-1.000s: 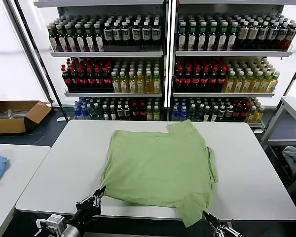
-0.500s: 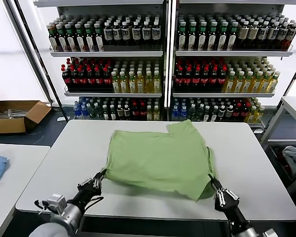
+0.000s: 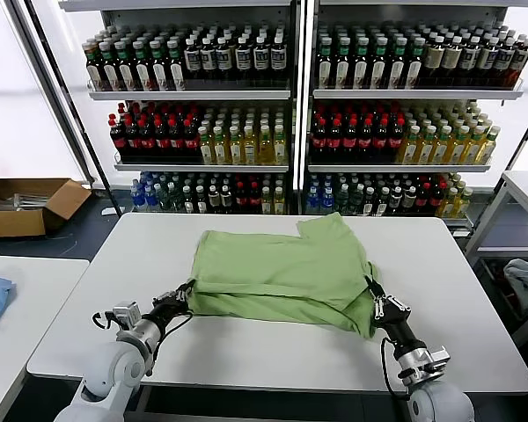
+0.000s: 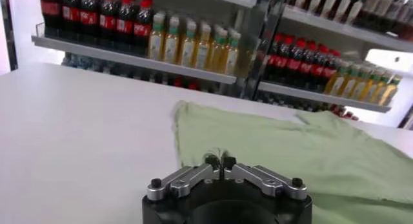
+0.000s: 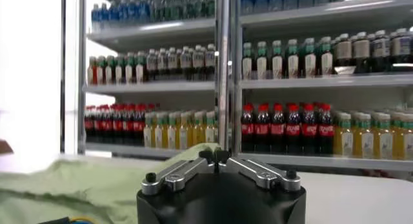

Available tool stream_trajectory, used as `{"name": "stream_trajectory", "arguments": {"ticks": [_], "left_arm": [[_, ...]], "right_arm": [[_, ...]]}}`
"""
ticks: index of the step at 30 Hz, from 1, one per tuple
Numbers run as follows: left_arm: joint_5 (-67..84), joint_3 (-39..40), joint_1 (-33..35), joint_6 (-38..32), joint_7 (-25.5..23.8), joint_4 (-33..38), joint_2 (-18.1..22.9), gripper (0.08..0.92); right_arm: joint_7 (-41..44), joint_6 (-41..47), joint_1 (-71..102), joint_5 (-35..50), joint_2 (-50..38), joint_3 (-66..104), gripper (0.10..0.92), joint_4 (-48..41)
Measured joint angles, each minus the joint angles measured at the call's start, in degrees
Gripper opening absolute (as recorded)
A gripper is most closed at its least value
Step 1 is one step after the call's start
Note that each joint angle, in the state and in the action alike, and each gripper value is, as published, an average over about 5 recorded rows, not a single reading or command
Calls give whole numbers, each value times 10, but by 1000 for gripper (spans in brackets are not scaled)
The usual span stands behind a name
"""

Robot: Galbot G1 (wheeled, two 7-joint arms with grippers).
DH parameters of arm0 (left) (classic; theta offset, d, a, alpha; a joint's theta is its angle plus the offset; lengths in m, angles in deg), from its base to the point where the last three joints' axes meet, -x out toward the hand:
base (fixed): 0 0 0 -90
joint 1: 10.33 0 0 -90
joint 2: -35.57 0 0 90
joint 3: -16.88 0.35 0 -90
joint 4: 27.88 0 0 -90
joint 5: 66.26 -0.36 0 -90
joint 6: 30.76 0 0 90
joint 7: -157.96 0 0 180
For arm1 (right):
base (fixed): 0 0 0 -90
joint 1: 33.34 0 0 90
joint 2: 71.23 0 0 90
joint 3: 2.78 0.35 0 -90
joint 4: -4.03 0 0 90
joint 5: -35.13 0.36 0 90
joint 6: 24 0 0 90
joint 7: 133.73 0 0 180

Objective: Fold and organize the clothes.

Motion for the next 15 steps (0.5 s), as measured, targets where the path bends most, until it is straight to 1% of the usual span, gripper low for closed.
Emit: {"name": "stream_trajectory", "arguments": {"ticks": [2,4,10,15], "left_arm": [[1,-2,-3,-1,0,-5,-4,250],[2,-5,-2,-2,-1,-4,-8,310],[1,-21,21,-9,0,22,-18,483],[-2,-27,45,-10,0,39,-23,622]], "right_arm": [[-8,16,8,-7,-3,2,353,13],[-19,35,22,-11,-6,4,431,31],[-48,87,73,-13,-8,6,605,85],[-69,121,106,-13,-6,1,742,109]]}}
